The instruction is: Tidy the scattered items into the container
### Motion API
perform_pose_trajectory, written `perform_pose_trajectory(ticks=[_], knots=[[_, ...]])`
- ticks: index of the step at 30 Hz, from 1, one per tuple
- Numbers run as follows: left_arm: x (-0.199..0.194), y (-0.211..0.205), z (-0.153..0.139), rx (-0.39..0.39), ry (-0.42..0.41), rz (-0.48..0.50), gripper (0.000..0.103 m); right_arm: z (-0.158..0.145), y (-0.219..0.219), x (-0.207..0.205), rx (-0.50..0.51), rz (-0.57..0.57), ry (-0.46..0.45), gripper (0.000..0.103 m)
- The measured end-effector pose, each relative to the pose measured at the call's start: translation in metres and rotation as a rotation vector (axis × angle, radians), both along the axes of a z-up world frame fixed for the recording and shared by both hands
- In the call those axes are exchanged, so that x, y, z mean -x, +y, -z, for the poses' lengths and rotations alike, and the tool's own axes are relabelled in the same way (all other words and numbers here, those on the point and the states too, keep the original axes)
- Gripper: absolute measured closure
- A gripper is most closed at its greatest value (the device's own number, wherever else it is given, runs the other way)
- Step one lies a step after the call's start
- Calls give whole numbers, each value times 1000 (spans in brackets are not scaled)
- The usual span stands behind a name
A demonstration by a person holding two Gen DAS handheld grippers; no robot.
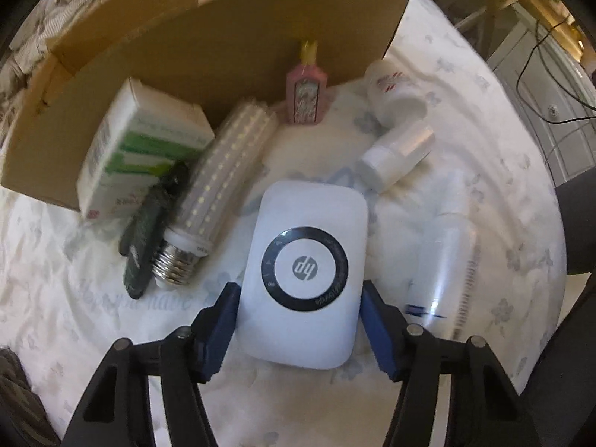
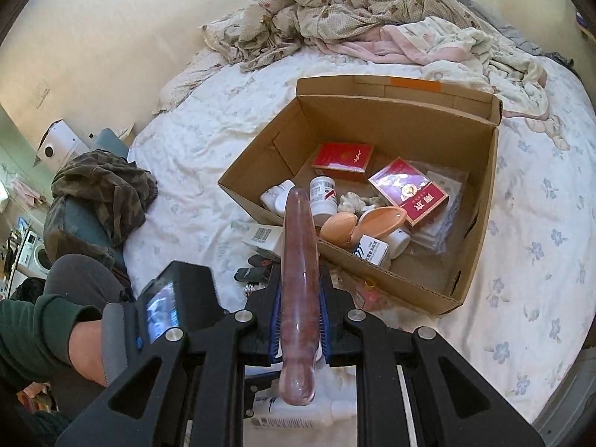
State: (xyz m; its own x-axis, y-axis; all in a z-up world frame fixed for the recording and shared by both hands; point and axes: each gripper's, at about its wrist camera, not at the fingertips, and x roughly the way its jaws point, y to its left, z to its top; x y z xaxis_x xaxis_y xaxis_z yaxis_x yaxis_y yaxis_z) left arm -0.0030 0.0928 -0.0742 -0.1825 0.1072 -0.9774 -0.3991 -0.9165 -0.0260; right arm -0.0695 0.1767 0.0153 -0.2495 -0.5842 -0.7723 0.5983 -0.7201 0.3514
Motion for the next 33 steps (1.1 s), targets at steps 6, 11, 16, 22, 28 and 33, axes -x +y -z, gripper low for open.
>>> perform_pose_trajectory(ticks=[6,11,16,22,28,33], knots=[[4,-22,-61,-140,150,-105,85,-9,3,1,39,19,19,85],[7,-51,-79,-235,160,-211,100,-15,4,2,56,35,37,85],[6,-65,-60,-262,108,-230,103,-14,4,10,68,59,27,85],[14,-73,-63,-343,107,-270,103,-15,3,15,83,72,27,85],[16,-61,-40,-334,-26,-215,91,-15,3,20,85,86,20,85],[9,-25,-10,-219,-108,-144,27,-14,-1,19,79,79,18,85]])
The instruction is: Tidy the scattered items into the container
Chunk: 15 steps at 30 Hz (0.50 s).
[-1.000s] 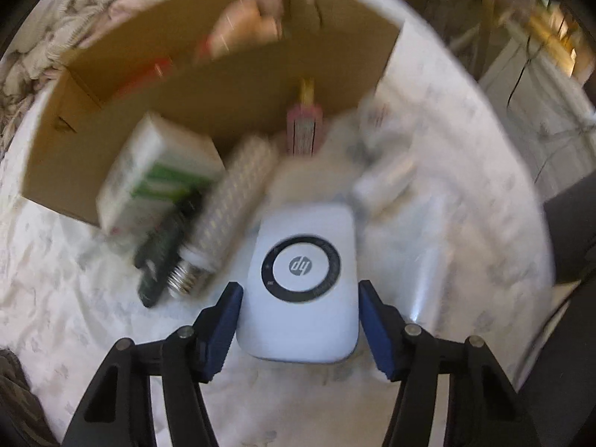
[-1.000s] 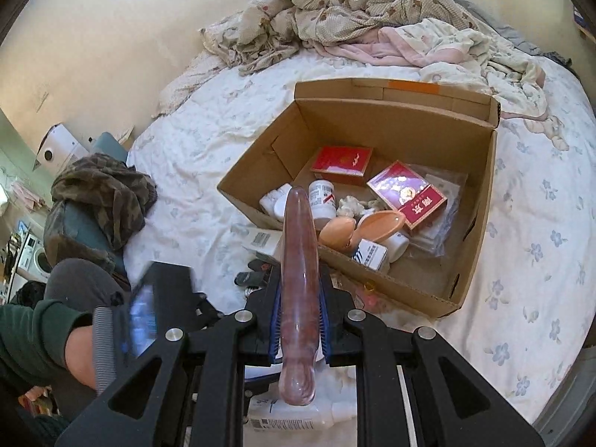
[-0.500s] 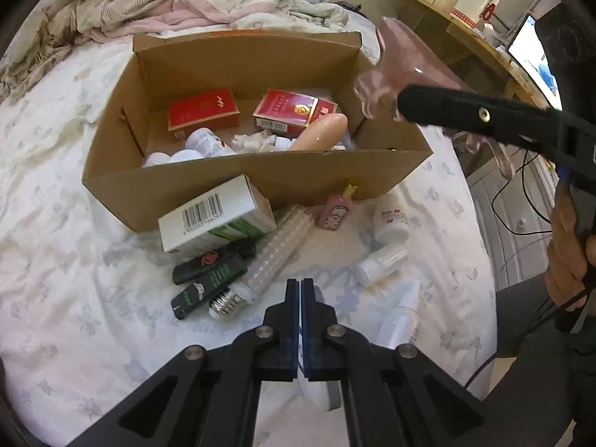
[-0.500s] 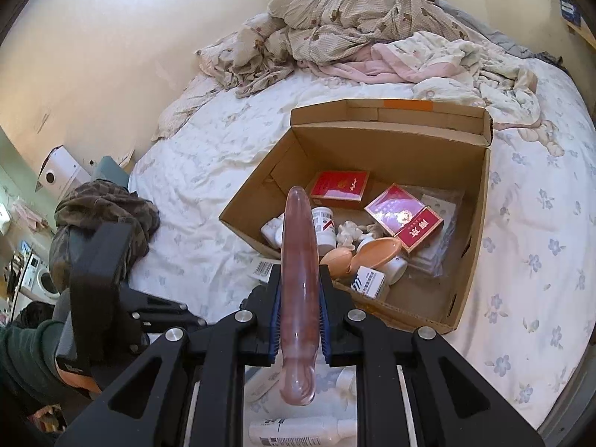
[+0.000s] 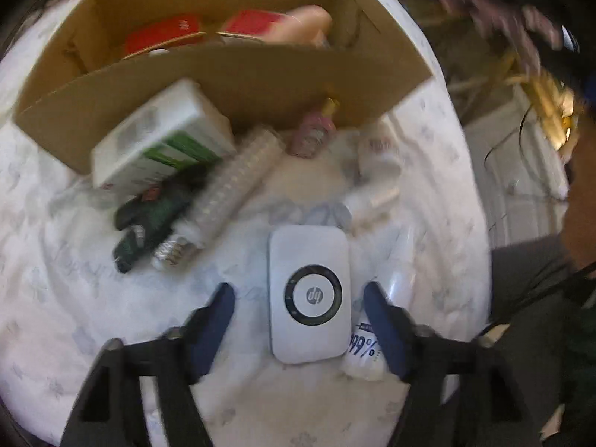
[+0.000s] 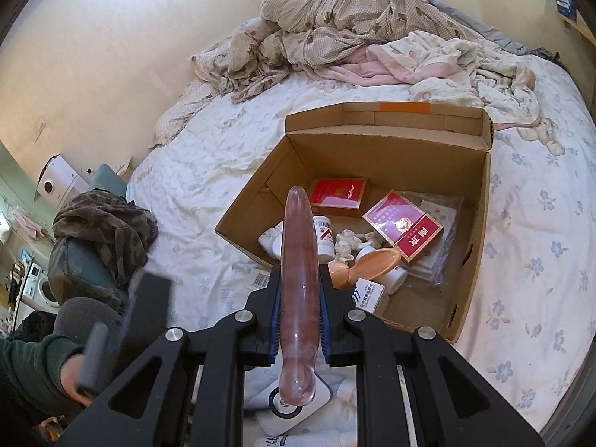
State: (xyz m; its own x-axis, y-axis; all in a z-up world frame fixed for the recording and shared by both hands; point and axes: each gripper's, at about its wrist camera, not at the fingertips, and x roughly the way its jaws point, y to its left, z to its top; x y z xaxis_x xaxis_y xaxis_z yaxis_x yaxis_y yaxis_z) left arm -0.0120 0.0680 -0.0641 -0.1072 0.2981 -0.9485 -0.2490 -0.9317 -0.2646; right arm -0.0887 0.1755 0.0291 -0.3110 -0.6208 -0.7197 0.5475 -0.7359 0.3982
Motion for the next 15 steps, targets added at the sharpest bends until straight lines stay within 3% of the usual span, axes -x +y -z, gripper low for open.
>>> perform_pose_trajectory(ticks=[4,6,8,10,15], knots=[[1,24,27,129,-23,43,24,0,-3,0,-4,-7,4,85],[-4,30,36,161,-34,55,28,2,-4,0,-7,-9,4,85],[-10,34,31,155,-11,80,41,4,-3,-1,-14,-7,-1,85],[-16,33,25,155,2,92,41,5,-1,-1,-19,-3,-6,85],[-18,12,1,112,47,18,42,0,1,-2,-10,0,5,85]])
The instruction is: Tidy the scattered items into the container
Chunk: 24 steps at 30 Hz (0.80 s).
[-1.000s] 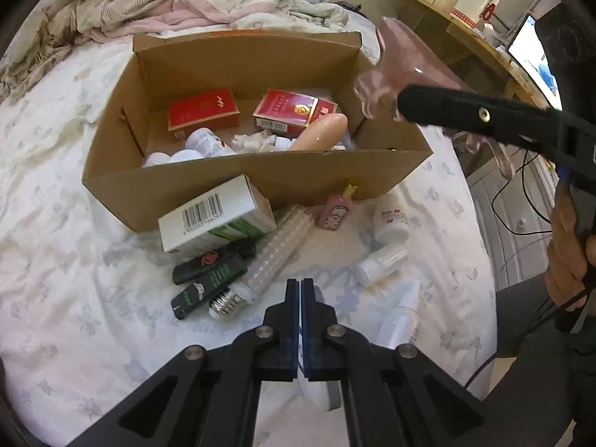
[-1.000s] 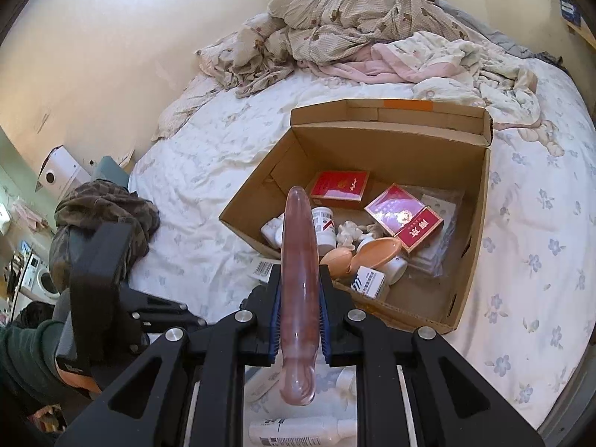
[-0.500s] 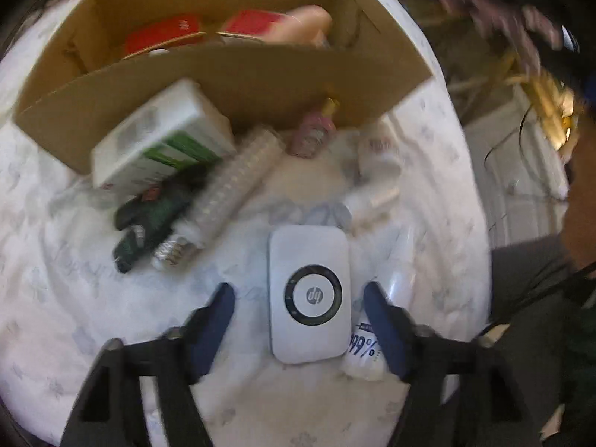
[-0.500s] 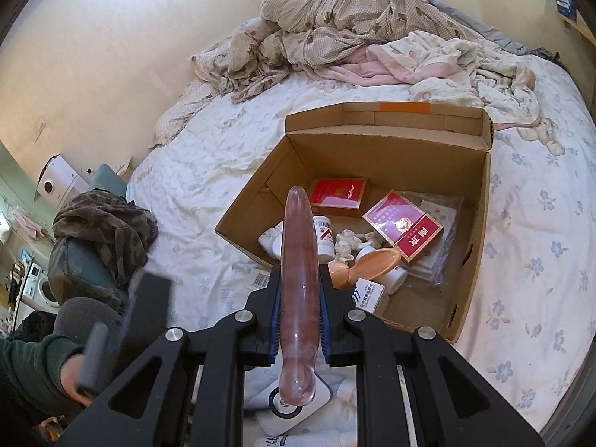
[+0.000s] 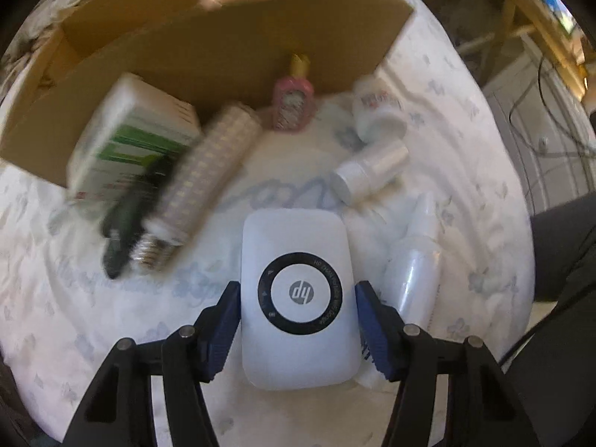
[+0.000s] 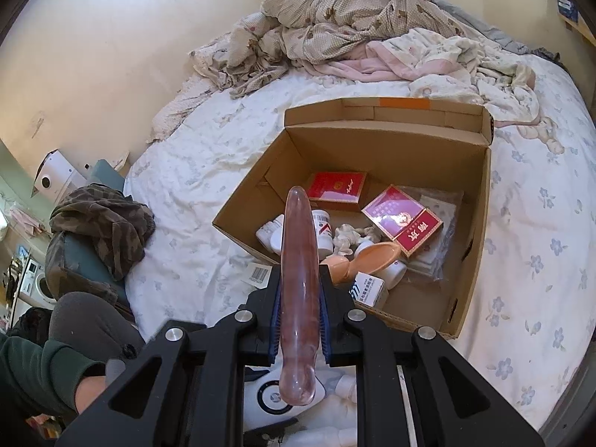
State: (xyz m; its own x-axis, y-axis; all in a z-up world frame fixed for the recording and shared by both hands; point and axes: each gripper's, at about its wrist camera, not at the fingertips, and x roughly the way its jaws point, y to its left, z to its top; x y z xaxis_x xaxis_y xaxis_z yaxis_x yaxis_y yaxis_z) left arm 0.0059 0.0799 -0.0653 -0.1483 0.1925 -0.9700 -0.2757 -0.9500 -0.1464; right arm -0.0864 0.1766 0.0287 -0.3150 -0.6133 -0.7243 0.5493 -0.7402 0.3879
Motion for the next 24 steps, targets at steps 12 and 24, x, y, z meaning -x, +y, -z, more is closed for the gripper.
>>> perform_pose_trajectory(ticks=[12,24], knots=[[42,-58,-96,-119,214,-164,91,-8,14,13,45,109,22,85],[32,-32,-34,-91,-42,-16,39,-3,20,31,43,166,-10,85]])
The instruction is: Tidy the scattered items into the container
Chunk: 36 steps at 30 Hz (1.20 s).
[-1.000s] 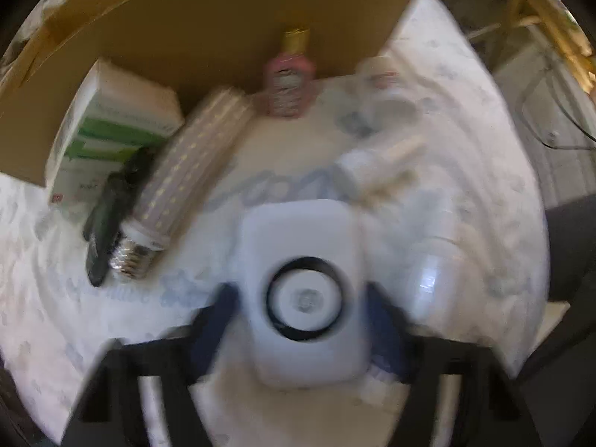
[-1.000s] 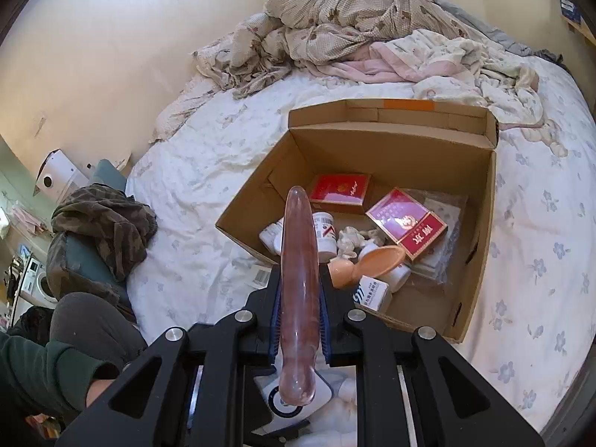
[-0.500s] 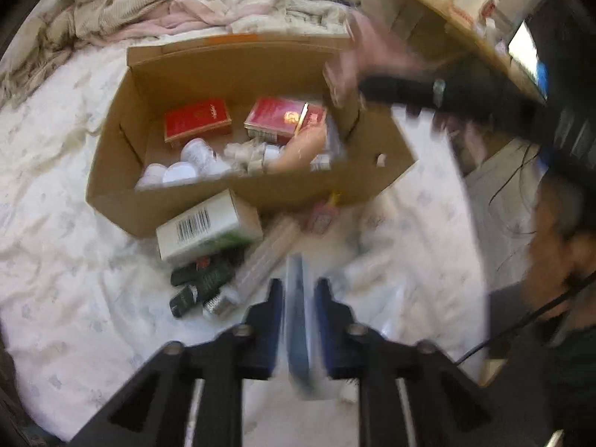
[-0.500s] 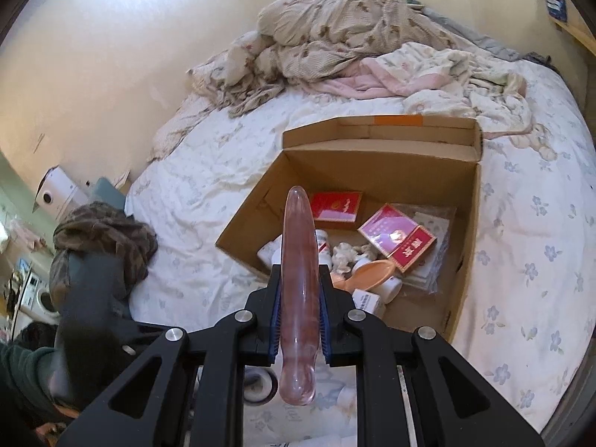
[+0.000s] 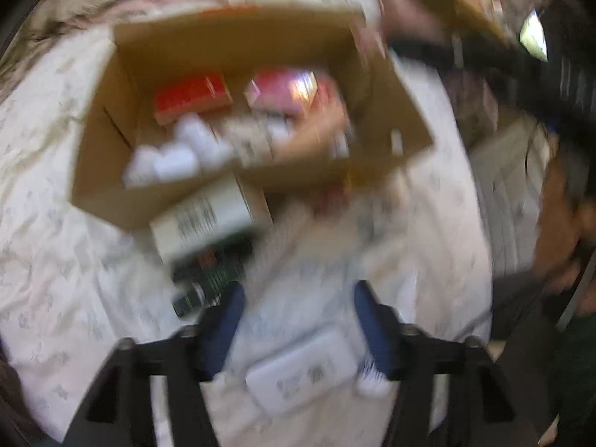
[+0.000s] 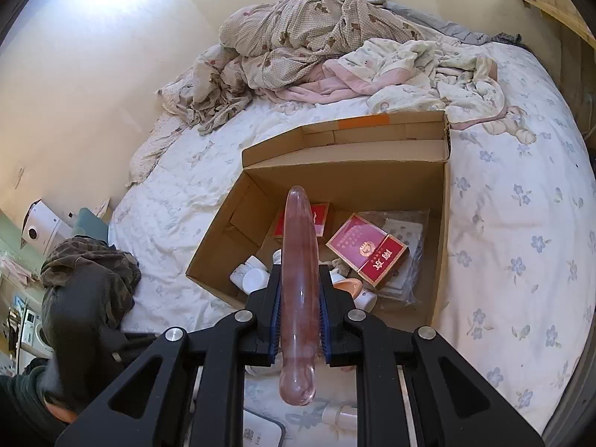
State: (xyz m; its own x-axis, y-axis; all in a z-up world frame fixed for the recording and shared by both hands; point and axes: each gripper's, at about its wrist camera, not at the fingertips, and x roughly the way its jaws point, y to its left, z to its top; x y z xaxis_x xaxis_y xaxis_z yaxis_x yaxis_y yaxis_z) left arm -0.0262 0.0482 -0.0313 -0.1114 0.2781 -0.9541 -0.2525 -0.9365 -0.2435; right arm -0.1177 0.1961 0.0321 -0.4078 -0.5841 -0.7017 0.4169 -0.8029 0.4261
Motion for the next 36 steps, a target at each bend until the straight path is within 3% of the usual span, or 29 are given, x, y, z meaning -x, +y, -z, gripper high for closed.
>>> perform_pose_trajectory(ticks=[2,7,8,9,12,17,20,23,31,36], knots=[[-11,11,13,26,-56,62,36,-3,-2,-2,4,-10,9,85],[-40,42,48,198,-121,277,35,-7,-3,-8,-1,-21,25,85],[-46,47,54,227,-127,326,28,-7,-3,-9,-2,-22,25,85],[-52,52,58,255,-121,374,21,-7,-2,-10,-2,-21,24,85],[-59,60,69,339,-65,460,20,-6,-1,-11,-10,-22,17,85],[-44,50,86,253,-131,421,20,-8,-1,-10,-14,-19,23,85],[-47,48,78,257,-96,415,36,-7,1,-9,-13,-12,18,85],[-48,42,68,235,-94,358,41,-8,1,-9,-8,-13,18,85],[-32,11,-13,-8,65,152,42,-19,16,-10,22,47,53,85],[9,-16,-62,-22,201,17,42,-20,25,-3,10,112,59,85]])
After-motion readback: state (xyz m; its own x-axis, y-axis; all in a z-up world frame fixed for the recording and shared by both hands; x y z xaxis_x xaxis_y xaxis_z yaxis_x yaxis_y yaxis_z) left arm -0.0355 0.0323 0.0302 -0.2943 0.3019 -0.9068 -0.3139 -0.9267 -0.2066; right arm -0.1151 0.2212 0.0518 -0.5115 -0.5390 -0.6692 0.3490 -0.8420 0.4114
